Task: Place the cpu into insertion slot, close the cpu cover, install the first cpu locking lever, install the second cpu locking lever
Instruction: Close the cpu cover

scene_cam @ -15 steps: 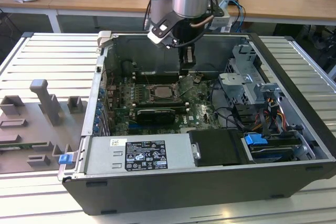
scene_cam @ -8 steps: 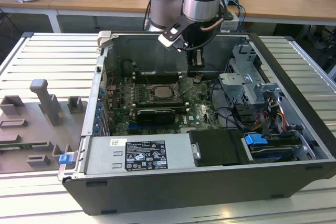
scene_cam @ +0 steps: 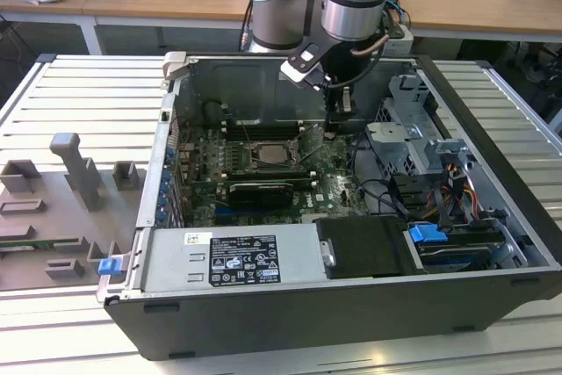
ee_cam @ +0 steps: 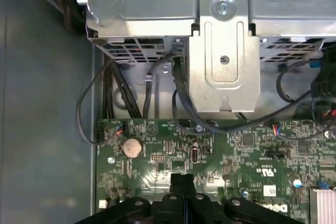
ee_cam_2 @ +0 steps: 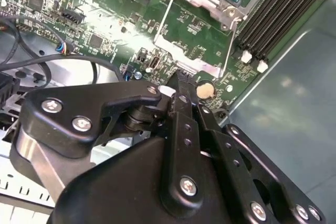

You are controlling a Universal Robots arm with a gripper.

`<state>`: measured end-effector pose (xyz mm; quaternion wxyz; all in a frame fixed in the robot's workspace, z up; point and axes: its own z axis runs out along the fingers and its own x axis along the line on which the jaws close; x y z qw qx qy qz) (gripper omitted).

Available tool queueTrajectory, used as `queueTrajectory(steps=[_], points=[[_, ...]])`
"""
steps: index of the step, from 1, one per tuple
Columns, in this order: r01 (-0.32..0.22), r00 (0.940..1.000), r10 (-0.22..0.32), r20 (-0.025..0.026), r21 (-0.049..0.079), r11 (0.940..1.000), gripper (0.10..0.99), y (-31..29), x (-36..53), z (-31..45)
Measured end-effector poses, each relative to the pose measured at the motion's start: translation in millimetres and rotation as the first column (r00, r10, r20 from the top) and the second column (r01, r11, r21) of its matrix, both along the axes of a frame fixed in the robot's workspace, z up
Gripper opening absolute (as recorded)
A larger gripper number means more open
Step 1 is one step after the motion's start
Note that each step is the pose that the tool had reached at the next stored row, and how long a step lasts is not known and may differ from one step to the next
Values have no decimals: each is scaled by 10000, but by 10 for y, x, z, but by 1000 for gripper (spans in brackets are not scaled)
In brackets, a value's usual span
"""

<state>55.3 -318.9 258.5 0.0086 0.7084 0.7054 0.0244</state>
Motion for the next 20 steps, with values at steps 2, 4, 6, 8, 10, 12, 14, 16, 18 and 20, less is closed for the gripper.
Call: queueTrajectory(steps=[2, 4, 6, 8, 10, 12, 14, 16, 18, 20], points=[[1, 10000, -1, -29, -2, 10000, 106, 0, 13, -43], [1, 10000, -1, -72, -1, 10000, 106, 0, 16, -85], [2, 9999, -2, -155, -3, 10000, 106, -1, 13, -98], [1, 9999, -2, -170, -2, 10000, 106, 0, 5, -100], [1, 9999, -1, -170, -1, 10000, 106, 0, -5, -100], [0, 9999, 0, -170, -1, 10000, 106, 0, -9, -100], [1, 9999, -1, -170, -2, 10000, 106, 0, -17, -100], [1, 9999, -1, -170, -2, 10000, 106, 0, -33, -100], [1, 9999, -1, -170, -2, 10000, 106, 0, -66, -100], [1, 9999, -1, -170, -1, 10000, 106, 0, -88, -100]])
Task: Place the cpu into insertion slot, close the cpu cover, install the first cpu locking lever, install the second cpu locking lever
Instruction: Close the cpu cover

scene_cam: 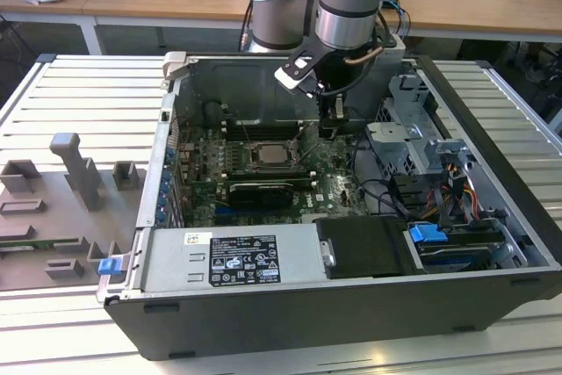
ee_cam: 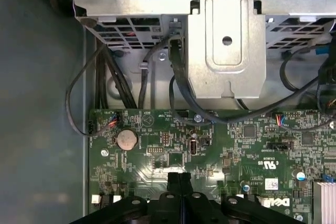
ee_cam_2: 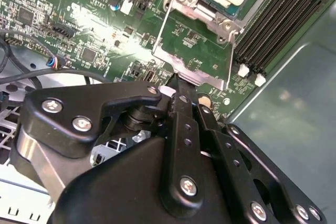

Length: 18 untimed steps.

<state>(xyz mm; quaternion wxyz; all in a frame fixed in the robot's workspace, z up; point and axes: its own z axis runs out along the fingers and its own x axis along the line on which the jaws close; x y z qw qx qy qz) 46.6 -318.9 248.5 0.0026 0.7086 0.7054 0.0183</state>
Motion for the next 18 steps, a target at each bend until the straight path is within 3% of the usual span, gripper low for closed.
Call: queueTrajectory(steps=[11, 18], points=[[-1, 10000, 1, 0, 0, 10000, 106, 0, -171, 0], [-1, 10000, 1, 1, 1, 10000, 106, 0, -414, -32]])
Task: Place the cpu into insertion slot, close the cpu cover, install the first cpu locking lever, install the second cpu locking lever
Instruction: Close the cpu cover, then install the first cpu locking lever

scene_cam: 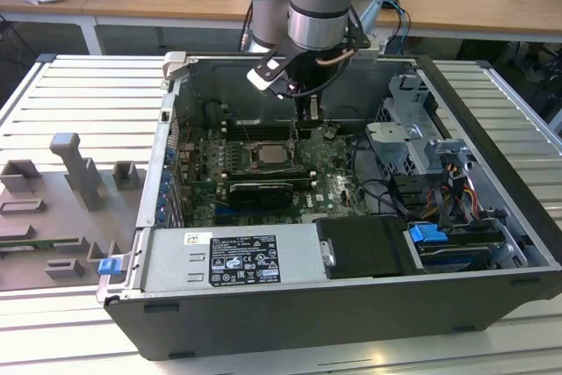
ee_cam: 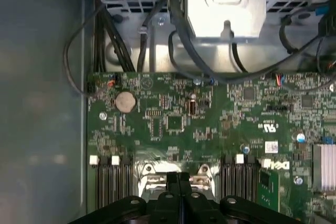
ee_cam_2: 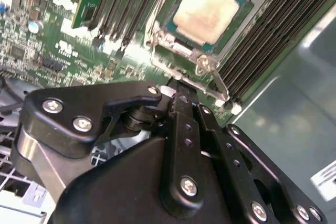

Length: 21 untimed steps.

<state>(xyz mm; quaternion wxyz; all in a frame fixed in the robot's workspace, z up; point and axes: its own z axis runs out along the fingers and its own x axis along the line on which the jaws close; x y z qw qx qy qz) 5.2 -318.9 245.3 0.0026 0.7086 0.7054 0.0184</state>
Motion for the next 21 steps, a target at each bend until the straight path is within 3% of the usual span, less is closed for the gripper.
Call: queueTrajectory(steps=[4, 7, 17, 21], points=[[0, 10000, 0, 0, -1, 10000, 106, 0, -152, -37], [-1, 10000, 1, 0, 0, 10000, 106, 4, -251, -106], [0, 10000, 0, 0, -1, 10000, 106, 4, -399, -128], [0, 10000, 0, 0, 1, 10000, 106, 4, -415, -128]])
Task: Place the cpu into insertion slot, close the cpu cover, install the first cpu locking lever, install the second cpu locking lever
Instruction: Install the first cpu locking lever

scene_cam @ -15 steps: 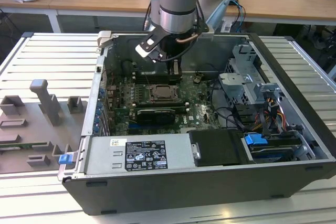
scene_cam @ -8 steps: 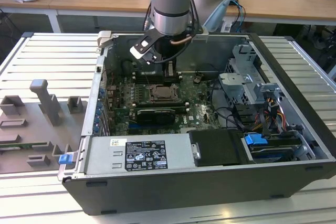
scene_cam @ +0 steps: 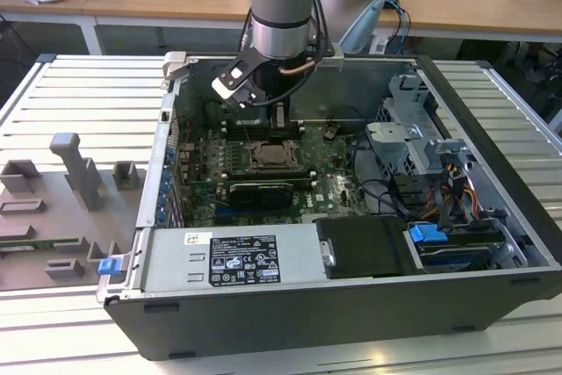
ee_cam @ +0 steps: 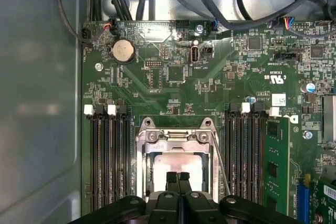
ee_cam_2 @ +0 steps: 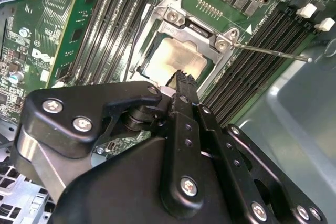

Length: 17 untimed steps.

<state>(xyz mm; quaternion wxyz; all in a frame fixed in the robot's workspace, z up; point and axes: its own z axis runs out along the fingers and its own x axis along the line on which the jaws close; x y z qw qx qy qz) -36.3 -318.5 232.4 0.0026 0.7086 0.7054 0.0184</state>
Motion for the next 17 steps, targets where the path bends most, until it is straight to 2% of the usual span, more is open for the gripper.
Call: queueTrajectory(steps=[7, 9, 12, 15, 17], points=[[0, 10000, 0, -1, -2, 10000, 106, 0, -23, 9], [0, 10000, 0, -1, -1, 10000, 106, 0, -23, 60], [0, 10000, 0, -1, -1, 10000, 106, 0, -22, 224], [0, 10000, 0, -1, -1, 10000, 106, 0, -23, 325], [-1, 10000, 1, 0, 1, 10000, 106, 0, -22, 333]])
